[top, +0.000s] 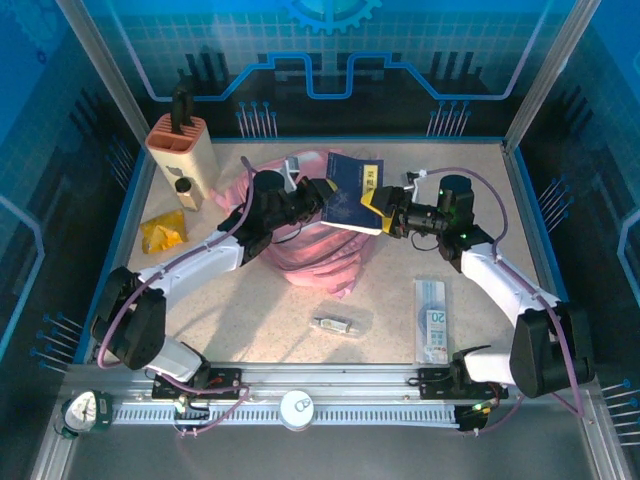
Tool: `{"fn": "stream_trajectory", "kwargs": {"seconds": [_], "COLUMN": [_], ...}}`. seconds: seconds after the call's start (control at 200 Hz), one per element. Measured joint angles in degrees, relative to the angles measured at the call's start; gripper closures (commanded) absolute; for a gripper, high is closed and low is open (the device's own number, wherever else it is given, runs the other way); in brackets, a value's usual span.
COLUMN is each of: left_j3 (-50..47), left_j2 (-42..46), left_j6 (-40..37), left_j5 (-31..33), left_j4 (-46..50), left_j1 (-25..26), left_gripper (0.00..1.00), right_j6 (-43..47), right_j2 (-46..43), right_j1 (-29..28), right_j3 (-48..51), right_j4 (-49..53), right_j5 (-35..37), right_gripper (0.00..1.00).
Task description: Pack the student bag
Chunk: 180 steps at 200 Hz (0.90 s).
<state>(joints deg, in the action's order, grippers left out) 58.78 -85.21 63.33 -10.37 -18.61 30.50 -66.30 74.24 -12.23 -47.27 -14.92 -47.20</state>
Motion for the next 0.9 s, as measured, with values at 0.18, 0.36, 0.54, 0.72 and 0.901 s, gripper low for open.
{"fn": "stream_trajectory", "kwargs": {"seconds": [0.18, 0.36, 0.54, 0.72, 0.901], "left_j3": [0.00, 0.00, 0.00, 1.01, 2.49], "left_j2": [1.11, 1.11, 1.11, 1.16, 2.47], "left_j6": [-3.74, -6.47, -8.63, -12.50, -23.78], "left_j5": [1.68, 3.87, 6.73, 7.61, 7.69], "left_j4": [2.64, 5.55, 7.61, 11.65, 18.86], "left_j1": [0.37, 1.53, 2.73, 3.32, 3.43], "left_gripper": [1.00, 1.00, 0.93, 0.63, 0.46], "right_j6": [3.65, 6.71, 8.17, 11.67, 18.23], "right_j2": [-1.29, -1.33, -1.51, -2.27, -4.81], "right_j1": [-0.17, -0.26, -0.26, -0.07, 1.49], "right_j3": [-0.94, -1.16, -1.25, -2.69, -3.98], "right_j4": [7.28, 11.67, 13.57, 18.05, 25.66], "right_j5": [2.19, 3.93, 4.24, 5.16, 7.34], "right_gripper": [0.54, 0.77, 0.94, 1.00, 1.00]}}
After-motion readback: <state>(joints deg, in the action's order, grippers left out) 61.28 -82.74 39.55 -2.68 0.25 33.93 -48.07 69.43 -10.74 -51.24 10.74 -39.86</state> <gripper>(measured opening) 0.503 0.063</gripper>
